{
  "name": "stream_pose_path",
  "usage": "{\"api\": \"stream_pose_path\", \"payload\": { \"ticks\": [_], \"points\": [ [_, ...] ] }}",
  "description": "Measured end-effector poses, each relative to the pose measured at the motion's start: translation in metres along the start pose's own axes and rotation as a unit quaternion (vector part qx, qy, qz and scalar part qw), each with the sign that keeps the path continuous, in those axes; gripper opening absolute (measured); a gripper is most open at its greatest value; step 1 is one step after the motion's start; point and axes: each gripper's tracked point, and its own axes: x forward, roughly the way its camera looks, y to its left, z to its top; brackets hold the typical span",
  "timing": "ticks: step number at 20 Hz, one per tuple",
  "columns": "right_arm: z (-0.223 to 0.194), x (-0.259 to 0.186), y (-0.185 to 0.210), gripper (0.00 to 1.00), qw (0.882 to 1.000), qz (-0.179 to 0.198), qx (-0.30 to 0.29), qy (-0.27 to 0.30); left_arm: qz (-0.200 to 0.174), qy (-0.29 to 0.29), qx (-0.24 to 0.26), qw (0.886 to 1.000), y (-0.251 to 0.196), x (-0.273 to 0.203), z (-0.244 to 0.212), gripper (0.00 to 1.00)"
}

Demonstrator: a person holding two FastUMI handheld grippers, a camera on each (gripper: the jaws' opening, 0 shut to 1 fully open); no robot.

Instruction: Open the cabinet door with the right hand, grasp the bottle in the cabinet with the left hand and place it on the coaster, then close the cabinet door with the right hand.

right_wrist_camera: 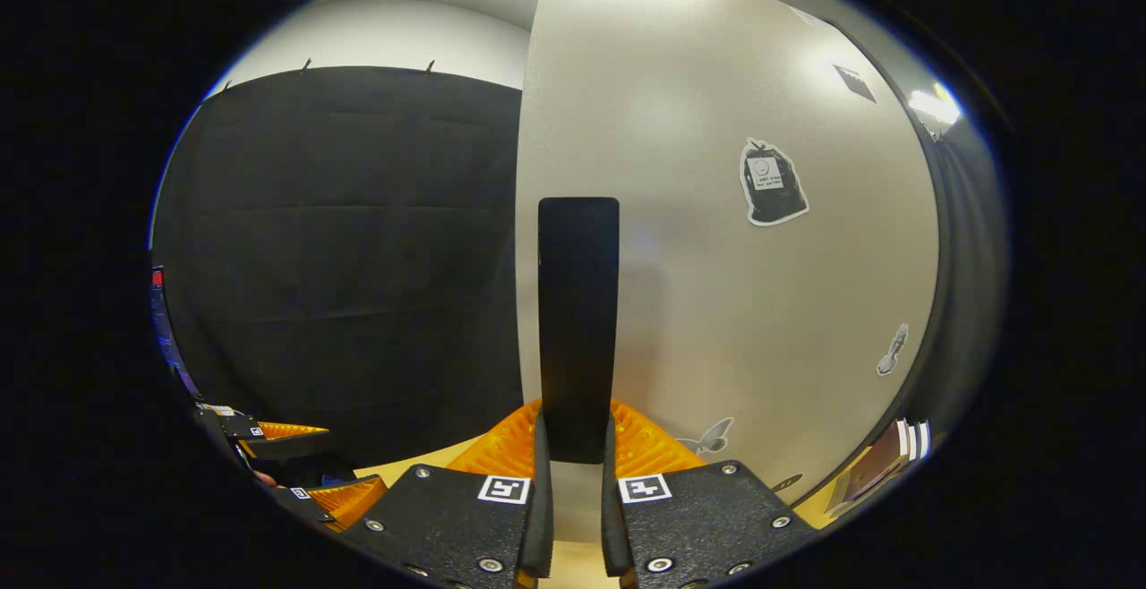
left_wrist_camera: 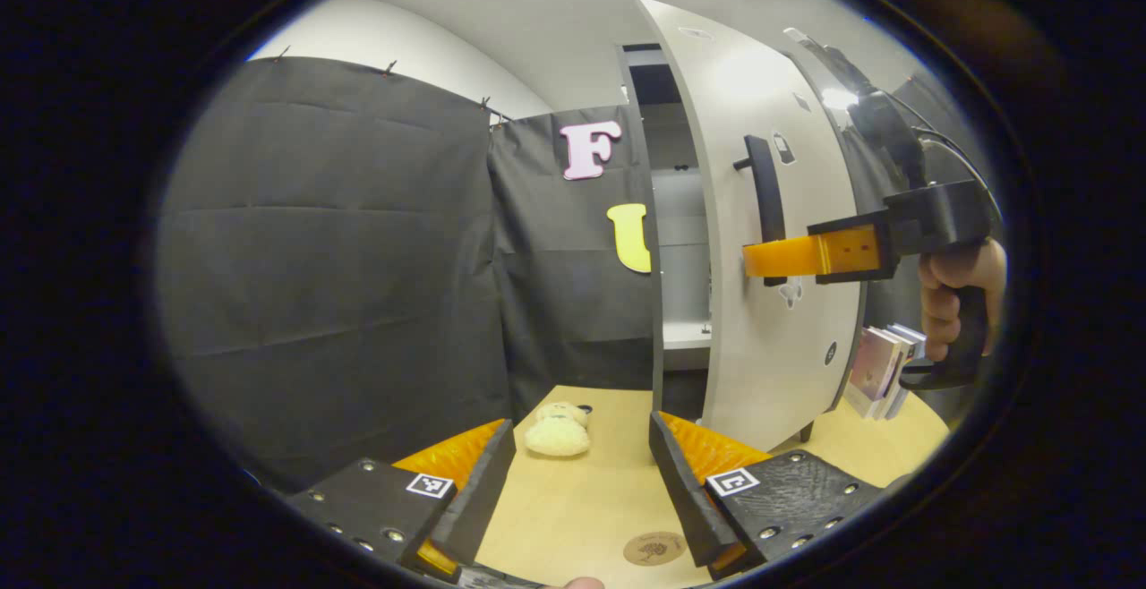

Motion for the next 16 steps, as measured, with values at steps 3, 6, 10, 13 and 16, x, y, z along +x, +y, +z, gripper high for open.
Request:
{"api": "stream_pose_path", "payload": {
  "ticks": [3, 6, 10, 13, 16],
  "points": [
    [0.001, -0.002, -0.003, 0.22, 1.0, 0.007, 0.003, -0.001, -0.001, 0.0, 0.01, 1.0, -0.011, -0.003, 0.005, 0.9],
    [0.005, -0.002, -0.006, 0.22, 1.0, 0.011, 0.007, 0.002, -0.011, 0.001, 0.01, 1.0, -0.011, 0.002, 0.01, 0.87],
    [0.004, -0.003, -0.01, 0.22, 1.0, 0.014, 0.012, 0.006, -0.019, -0.002, 0.012, 1.0, -0.008, 0.028, 0.016, 0.89],
    [0.004, 0.003, -0.013, 0.22, 1.0, 0.013, 0.019, 0.009, -0.027, -0.002, 0.014, 1.0, -0.006, 0.051, 0.015, 0.93],
    [0.005, -0.002, -0.019, 0.22, 0.999, -0.002, 0.032, 0.013, -0.038, 0.003, 0.011, 0.999, -0.004, 0.074, 0.013, 0.89]
  ]
}}
